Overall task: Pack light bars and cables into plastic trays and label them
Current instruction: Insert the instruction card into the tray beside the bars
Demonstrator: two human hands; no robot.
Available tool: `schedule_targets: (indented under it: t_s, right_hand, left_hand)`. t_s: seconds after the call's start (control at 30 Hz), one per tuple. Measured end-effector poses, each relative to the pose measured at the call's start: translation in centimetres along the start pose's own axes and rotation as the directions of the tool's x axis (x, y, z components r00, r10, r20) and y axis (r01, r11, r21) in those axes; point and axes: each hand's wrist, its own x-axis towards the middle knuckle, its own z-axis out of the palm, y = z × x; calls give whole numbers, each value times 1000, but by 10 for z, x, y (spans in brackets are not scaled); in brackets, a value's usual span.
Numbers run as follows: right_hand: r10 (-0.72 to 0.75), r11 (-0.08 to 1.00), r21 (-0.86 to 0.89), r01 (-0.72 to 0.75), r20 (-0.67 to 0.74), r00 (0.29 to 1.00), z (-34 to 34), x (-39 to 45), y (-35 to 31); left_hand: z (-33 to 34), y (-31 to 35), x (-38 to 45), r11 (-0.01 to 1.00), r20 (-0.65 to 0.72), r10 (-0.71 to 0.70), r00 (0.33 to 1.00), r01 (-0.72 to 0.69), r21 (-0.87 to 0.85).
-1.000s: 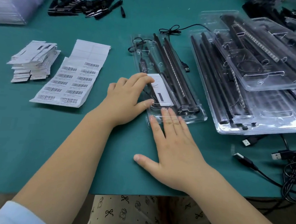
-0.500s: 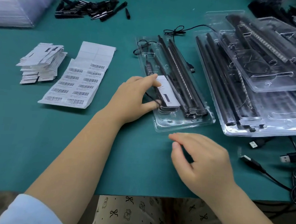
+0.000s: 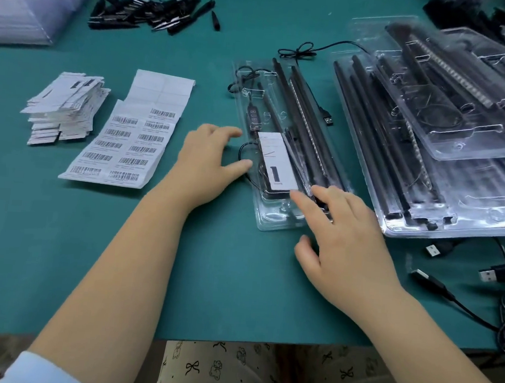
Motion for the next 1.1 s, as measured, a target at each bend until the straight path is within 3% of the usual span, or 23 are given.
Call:
schedule_targets:
  t_s: [0.07,0.3,0.53,0.7,0.87,1.1]
  right_hand:
    - [-11,999,-43,10,-29,1000,1,1,1]
    - [-49,982,-188,33,-78,996,5,14,-2]
    - [-82,975,-216,46,-161,984,10,14,-1]
    - [-90,980,-191,56,-175,981,9,14,0]
    - [-96,977,-204,58,-182,979,9,11,-1]
    - [-89,984,-170,57,-189,978,7,10,1]
  left_hand:
    - [-4,-3,0,999,-65,-46,997,45,-11]
    - [-4,-2,-2,988,-5,-114,993,113,-108]
    - [3,2,0,989,-121,-5,993,-14,-151]
    - [6,-3,2,977,-104,29,994,-50,-206]
    - [13,-4,9,997,-74,15,997,-9,81]
    - [6,-8,8,999,99,16,995,-20,32]
